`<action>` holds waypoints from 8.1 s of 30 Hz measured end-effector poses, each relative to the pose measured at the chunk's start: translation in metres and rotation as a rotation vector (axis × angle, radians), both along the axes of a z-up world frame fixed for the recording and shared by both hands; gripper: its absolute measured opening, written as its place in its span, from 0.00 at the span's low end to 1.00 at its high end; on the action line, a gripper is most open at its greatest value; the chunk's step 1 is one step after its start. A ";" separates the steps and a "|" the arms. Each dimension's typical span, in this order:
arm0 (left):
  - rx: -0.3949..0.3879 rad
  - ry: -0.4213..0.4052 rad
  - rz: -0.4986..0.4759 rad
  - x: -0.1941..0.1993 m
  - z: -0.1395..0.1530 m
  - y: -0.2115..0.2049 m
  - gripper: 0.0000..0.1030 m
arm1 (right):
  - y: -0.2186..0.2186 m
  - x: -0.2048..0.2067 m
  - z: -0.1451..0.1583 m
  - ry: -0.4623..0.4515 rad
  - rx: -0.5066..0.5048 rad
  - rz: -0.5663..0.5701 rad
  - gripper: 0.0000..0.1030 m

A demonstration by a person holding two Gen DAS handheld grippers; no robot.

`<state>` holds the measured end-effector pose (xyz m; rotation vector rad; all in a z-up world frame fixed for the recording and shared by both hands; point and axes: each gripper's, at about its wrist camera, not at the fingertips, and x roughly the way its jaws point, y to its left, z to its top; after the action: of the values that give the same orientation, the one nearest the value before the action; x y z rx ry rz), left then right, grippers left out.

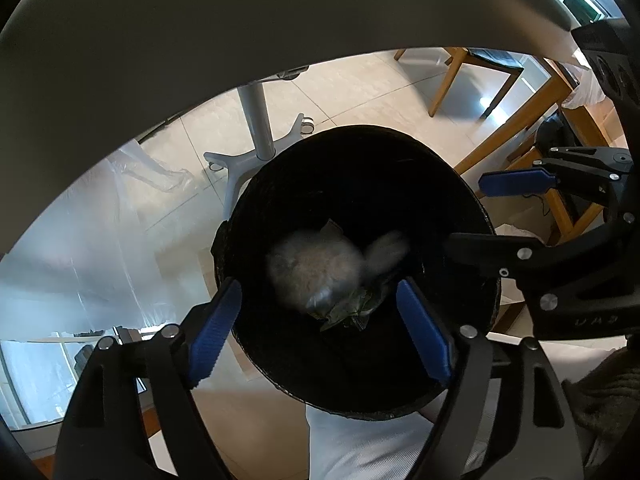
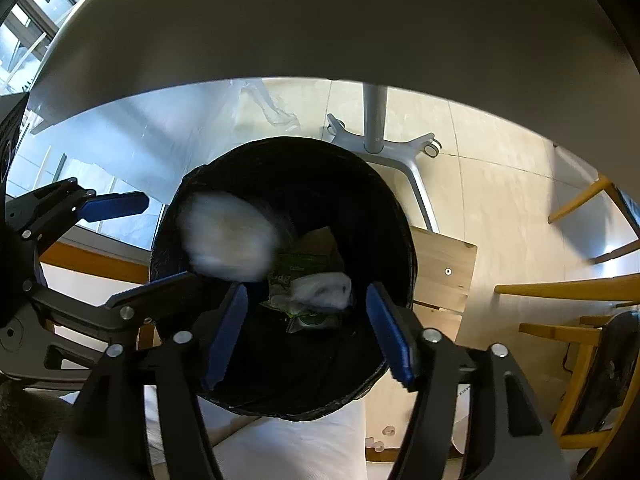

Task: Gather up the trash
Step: 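Open both tools to drop the bread bag and Tempo pack into the bin, then move both tools back over the table toward the yellow packet and paper cone, then grasp the yellow packet with the left tool while the right tool grasps the beige paper cone, then carry the yellow packet and paper cone down over the black bin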

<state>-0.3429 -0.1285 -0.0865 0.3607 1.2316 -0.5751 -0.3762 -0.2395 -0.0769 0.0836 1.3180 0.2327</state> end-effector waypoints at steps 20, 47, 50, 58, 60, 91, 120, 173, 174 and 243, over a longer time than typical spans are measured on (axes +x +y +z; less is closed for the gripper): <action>-0.093 -0.189 -0.181 -0.038 0.129 0.032 0.86 | -0.042 -0.035 0.150 -0.268 0.014 0.056 0.90; -0.026 -0.440 -0.191 0.229 0.155 -0.040 0.98 | -0.088 0.254 0.134 -0.209 0.175 -0.515 0.96; -0.004 -0.422 -0.213 0.243 0.144 -0.049 0.98 | -0.091 0.262 0.125 -0.186 0.178 -0.543 0.96; 0.021 -0.366 -0.231 0.267 0.122 -0.060 0.98 | -0.095 0.273 0.113 -0.150 0.200 -0.564 0.95; 0.023 -0.355 -0.233 0.269 0.118 -0.060 0.98 | -0.097 0.275 0.111 -0.142 0.202 -0.564 0.91; -0.032 -0.258 -0.281 0.277 0.112 -0.062 0.71 | -0.102 0.266 0.113 -0.176 0.218 -0.476 0.71; -0.076 -0.150 -0.204 0.295 0.109 -0.050 0.71 | -0.094 0.256 0.115 -0.180 0.182 -0.446 0.72; -0.242 -0.273 0.068 0.102 0.164 0.028 0.57 | -0.048 0.080 0.173 -0.331 0.202 -0.109 0.71; -0.241 -0.274 0.066 0.097 0.164 0.029 0.57 | -0.047 0.075 0.174 -0.334 0.204 -0.101 0.71; -0.007 -0.076 -0.039 -0.021 0.037 0.015 0.57 | 0.003 -0.033 0.041 -0.127 -0.052 0.142 0.71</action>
<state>-0.3634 -0.1132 -0.0493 0.3985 1.1514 -0.5938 -0.4094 -0.2369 -0.0363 -0.0682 1.2036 0.3190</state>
